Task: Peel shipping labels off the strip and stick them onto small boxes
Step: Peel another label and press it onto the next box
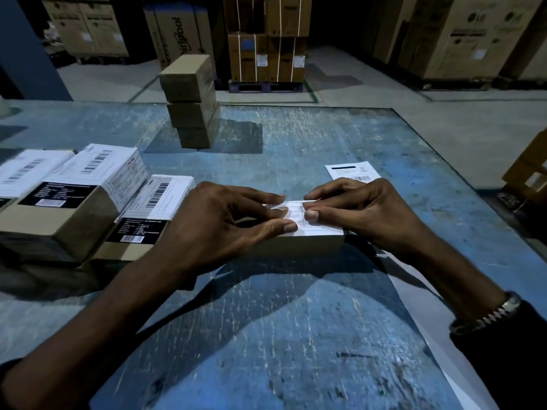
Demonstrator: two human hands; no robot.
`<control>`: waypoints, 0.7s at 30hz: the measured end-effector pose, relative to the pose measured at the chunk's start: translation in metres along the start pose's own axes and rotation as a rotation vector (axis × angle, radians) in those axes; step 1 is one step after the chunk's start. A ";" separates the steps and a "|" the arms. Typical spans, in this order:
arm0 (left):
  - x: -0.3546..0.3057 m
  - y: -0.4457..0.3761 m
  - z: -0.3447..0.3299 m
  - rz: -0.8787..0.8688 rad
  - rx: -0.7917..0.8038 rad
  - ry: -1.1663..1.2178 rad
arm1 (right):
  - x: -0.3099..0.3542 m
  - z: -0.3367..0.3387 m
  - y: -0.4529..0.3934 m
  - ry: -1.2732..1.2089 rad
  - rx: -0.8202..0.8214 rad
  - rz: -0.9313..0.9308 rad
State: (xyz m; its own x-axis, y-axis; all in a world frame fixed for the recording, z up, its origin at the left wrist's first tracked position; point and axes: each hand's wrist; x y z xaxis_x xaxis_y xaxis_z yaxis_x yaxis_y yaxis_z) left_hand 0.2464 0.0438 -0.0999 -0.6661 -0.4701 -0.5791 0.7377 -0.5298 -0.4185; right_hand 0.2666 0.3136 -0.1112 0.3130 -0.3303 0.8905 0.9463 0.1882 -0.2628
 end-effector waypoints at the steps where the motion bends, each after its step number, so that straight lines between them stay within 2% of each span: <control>1: 0.000 0.000 0.001 -0.004 0.009 -0.004 | -0.001 0.000 0.000 0.009 -0.002 0.028; 12: 0.004 -0.001 0.002 -0.113 0.008 -0.077 | -0.007 -0.002 0.005 0.064 -0.003 0.188; 18: 0.009 -0.001 0.004 -0.132 0.035 -0.049 | -0.004 0.003 0.007 0.134 0.040 0.216; 21: 0.013 -0.001 0.006 -0.141 0.069 -0.042 | -0.005 0.009 0.005 0.154 0.081 0.171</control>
State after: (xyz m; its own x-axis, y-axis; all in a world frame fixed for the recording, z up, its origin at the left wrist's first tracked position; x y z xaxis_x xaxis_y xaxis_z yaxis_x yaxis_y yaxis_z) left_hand 0.2364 0.0341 -0.1032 -0.7674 -0.4161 -0.4878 0.6284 -0.6391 -0.4435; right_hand 0.2687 0.3245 -0.1134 0.4825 -0.4236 0.7666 0.8710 0.3246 -0.3688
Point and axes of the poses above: each hand's wrist, its own y-axis away from the middle knuckle, its own z-axis out of the back of the hand, x = y × z, and after that the axes turned 1 degree about x, right-handed
